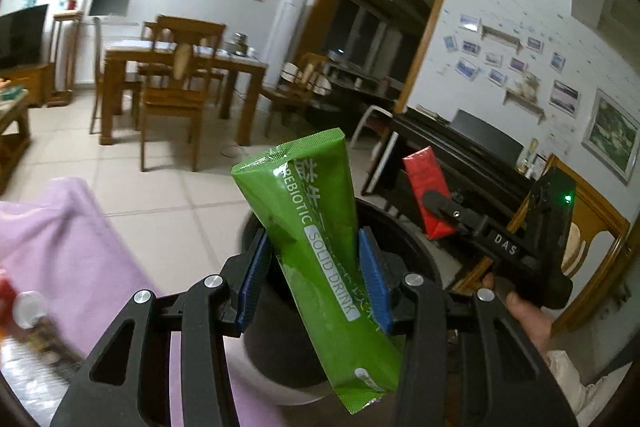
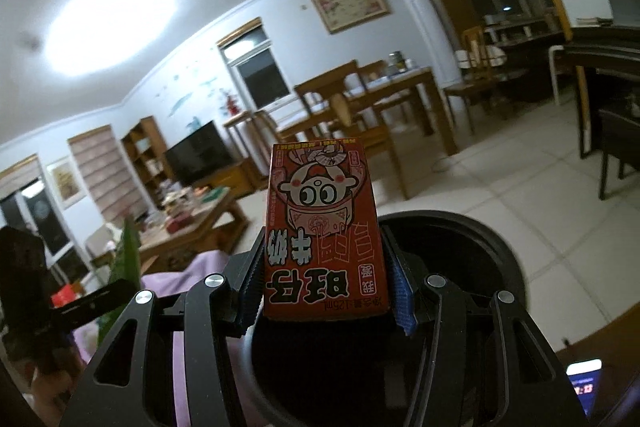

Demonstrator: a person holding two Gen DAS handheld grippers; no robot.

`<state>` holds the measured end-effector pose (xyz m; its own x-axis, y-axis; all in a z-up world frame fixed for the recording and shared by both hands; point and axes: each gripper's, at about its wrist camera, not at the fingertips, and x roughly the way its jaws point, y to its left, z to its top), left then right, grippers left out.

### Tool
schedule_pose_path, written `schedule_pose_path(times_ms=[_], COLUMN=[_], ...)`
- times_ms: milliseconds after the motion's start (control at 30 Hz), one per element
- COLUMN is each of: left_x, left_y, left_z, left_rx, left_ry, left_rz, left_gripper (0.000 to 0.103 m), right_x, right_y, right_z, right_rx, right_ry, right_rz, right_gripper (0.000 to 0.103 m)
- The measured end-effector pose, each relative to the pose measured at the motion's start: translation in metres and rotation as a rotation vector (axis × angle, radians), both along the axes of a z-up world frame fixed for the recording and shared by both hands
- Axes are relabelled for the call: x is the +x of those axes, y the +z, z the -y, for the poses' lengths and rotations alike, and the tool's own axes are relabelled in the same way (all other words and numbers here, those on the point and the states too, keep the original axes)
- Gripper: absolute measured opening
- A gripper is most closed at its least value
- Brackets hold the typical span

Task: Collect trash
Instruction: 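Open both tools over the black bin to drop the packet and box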

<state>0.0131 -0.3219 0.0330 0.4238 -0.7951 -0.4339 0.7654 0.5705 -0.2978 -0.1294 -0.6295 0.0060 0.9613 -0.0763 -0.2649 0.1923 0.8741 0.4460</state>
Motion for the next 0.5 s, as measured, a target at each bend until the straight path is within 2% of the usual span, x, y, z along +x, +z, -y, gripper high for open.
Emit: schedule_pose_path(times_ms=[167, 500], left_x=[0.006, 0.011], left_y=[-0.016, -0.032], left_z=[0.035, 0.052], left_rx=[0.037, 0.081], left_ry=[-0.032, -0.028], left_rz=[-0.014, -0.032], left_gripper=[0.044, 0.044], right_x=[0.004, 0.023], right_y=[-0.025, -0.044], right_z=[0.017, 0.02], right_rx=[0.016, 0.021], right_ry=[-0.013, -0.04], right_rz=[-0.024, -0.042], right_gripper=[0.052, 0.052])
